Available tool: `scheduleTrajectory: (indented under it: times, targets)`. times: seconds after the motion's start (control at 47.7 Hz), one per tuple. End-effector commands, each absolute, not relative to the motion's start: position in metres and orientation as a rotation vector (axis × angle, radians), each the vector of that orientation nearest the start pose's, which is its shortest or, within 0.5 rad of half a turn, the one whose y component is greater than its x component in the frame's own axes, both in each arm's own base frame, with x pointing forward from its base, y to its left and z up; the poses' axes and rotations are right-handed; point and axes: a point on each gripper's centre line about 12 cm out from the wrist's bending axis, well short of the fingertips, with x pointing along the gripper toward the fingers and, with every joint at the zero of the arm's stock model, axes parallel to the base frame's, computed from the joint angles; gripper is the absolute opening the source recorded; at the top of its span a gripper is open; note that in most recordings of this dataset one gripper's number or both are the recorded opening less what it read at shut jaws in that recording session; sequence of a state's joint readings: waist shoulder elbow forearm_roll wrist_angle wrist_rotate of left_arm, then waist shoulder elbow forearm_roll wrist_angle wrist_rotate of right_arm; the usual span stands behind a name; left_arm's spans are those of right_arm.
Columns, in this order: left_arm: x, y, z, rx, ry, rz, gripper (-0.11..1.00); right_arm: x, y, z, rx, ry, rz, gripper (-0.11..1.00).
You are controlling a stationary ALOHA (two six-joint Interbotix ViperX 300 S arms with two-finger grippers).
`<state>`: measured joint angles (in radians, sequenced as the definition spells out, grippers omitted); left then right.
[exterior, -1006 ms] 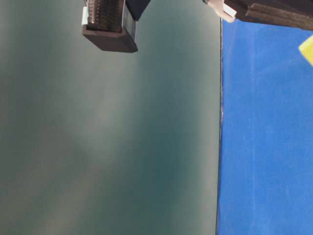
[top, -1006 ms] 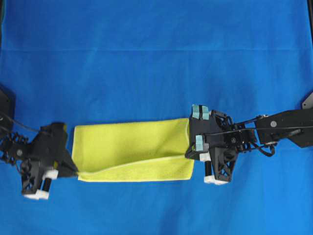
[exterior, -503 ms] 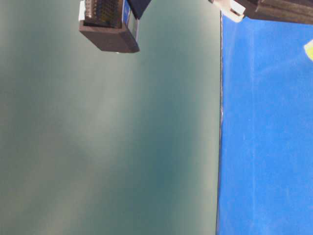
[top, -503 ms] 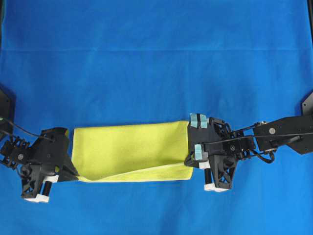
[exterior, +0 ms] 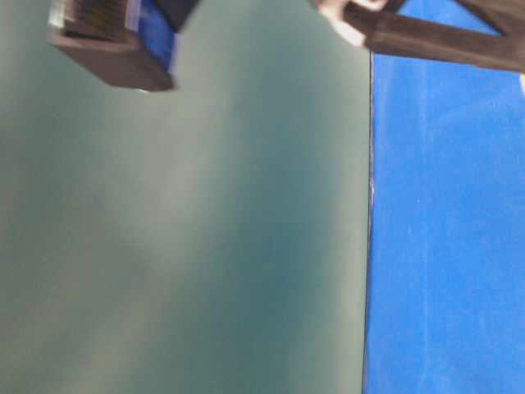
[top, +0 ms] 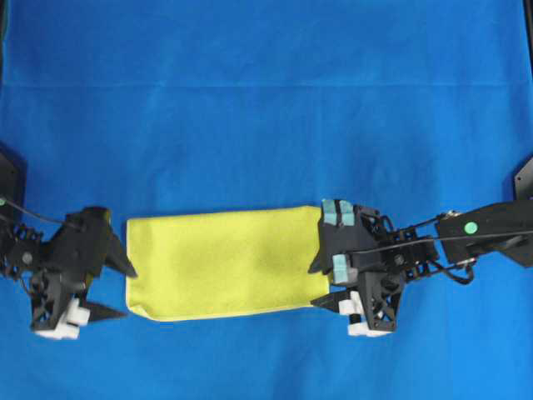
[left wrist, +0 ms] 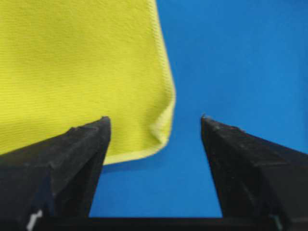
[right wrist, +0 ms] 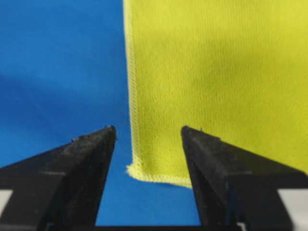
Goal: Fold the yellow towel.
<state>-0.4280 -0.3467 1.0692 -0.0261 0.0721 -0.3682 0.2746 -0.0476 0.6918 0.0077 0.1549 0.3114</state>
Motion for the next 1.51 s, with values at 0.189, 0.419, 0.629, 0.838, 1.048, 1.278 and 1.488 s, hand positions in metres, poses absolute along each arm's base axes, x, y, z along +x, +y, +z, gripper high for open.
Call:
scheduleTrajectory:
  times: [0.189, 0.419, 0.629, 0.838, 1.048, 1.278, 1.488]
  targets:
    - [0.245, -0.06, 0.146, -0.25, 0.826, -0.081, 0.66, 0.365, 0.047, 0.176, 0.235, 0.785, 0.004, 0.61]
    - [0.247, -0.036, 0.131, -0.265, 0.859, 0.011, 0.65, 0.362, 0.018, 0.155, 0.255, 0.831, -0.077, 0.61]
    - [0.245, -0.03, 0.117, -0.269, 0.898, 0.039, 0.65, 0.364, 0.015, 0.138, 0.256, 0.876, -0.093, 0.61]
    - [0.236, -0.02, 0.092, -0.28, 0.95, 0.087, 0.63, 0.363, 0.008, 0.119, 0.269, 0.922, -0.122, 0.61]
    - [0.234, -0.02, 0.083, -0.275, 0.984, 0.091, 0.57, 0.363, 0.005, 0.11, 0.273, 0.942, -0.132, 0.6]
    - [0.233, -0.031, 0.083, -0.247, 0.995, 0.047, 0.14, 0.361, 0.013, 0.109, 0.261, 0.958, -0.115, 0.27]
    - [0.23, -0.035, 0.082, -0.237, 1.03, 0.04, 0.03, 0.36, 0.014, 0.111, 0.256, 0.959, -0.111, 0.02]
